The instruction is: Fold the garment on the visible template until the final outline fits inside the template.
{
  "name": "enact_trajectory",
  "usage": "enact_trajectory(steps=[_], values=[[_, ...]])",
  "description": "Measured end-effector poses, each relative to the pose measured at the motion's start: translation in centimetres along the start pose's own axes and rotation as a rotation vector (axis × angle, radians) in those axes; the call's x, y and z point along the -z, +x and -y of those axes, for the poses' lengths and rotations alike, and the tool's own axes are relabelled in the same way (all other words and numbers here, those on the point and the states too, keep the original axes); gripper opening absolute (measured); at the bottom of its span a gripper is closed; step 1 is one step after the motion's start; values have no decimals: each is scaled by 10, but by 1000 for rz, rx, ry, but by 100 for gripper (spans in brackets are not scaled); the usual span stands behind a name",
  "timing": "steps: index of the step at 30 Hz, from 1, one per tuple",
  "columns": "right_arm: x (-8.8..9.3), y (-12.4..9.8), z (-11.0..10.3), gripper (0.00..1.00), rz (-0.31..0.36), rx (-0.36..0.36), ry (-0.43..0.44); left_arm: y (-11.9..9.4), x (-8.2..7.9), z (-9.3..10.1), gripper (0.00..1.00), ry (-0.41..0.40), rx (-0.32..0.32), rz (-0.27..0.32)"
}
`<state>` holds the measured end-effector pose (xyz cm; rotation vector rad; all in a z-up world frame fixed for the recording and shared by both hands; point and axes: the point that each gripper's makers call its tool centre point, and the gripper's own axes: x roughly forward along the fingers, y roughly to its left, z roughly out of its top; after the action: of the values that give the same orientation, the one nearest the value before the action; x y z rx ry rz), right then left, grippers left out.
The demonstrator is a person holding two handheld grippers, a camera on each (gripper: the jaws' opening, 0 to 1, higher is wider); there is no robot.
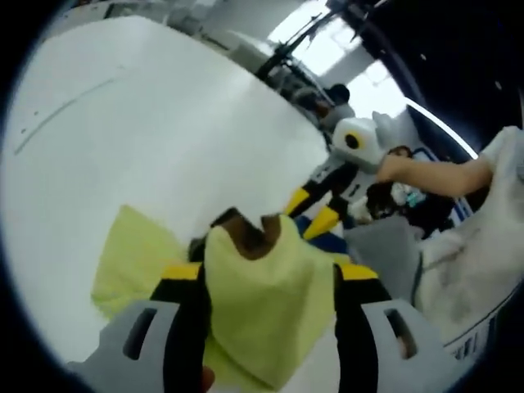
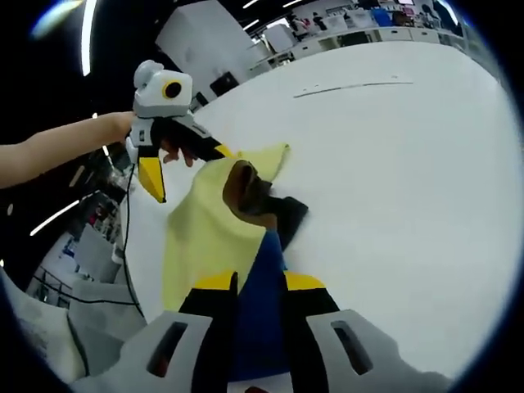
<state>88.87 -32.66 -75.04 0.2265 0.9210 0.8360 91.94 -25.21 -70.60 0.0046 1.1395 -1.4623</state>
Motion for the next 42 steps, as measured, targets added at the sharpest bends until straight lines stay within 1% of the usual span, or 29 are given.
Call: enact_trajectory(steps=[5, 7, 11, 12, 18, 19, 20, 21, 22, 25, 27, 29, 30, 31, 33, 35, 38, 40, 42], values=[[-1, -1, -6, 18, 8, -10, -1, -6, -6, 11, 54, 34, 15, 33], [-1, -3, -9, 15, 9, -15, -3, -8, -7, 14, 51, 45, 20, 39], [1, -7, -11, 6, 14, -21, -6, -11, -2, 17, 48, 70, 14, 34], [2, -8, -12, 1, 15, -23, -5, -12, -1, 17, 46, 77, 12, 33], [6, -8, -16, 1, 15, -17, -31, -14, 4, 20, 38, 94, 7, 37], [6, -8, -16, 1, 18, -12, -60, -14, 5, 20, 36, 95, 7, 37], [5, -9, -15, 4, 20, -2, -84, -14, 5, 21, 34, 98, 8, 37], [3, -9, -13, 10, 26, 13, -103, -14, 6, 20, 33, 103, 3, 37], [1, -10, -11, 13, 34, 28, -119, -14, 6, 19, 33, 107, -3, 38], [-7, -10, -8, 18, 56, 46, -149, -13, 6, 16, 32, 118, -19, 33], [-8, -5, -6, 22, 45, 46, -146, -12, 5, 15, 32, 128, -20, 23], [-6, 1, -6, 23, 14, 34, -159, -12, 4, 11, 33, 156, -33, -6], [-3, 4, -6, 22, -11, 33, -182, -12, 5, 9, 33, 176, -43, -32], [-1, 6, -6, 21, -24, 32, -194, -11, 5, 8, 33, 185, -44, -44], [4, 11, -7, 16, -51, 26, -204, -9, 2, 8, 33, 192, -37, -52], [5, 13, -9, 10, -51, 22, -207, -8, -1, 8, 34, 197, -33, -50], [4, 11, -10, 4, -43, 27, -203, -7, -6, 4, 33, 201, -37, -43], [6, 10, -8, 3, -40, 32, -202, -7, -8, 2, 32, 201, -43, -38], [7, 8, -8, 3, -39, 31, -192, -6, -9, -1, 28, 200, -48, -36]])
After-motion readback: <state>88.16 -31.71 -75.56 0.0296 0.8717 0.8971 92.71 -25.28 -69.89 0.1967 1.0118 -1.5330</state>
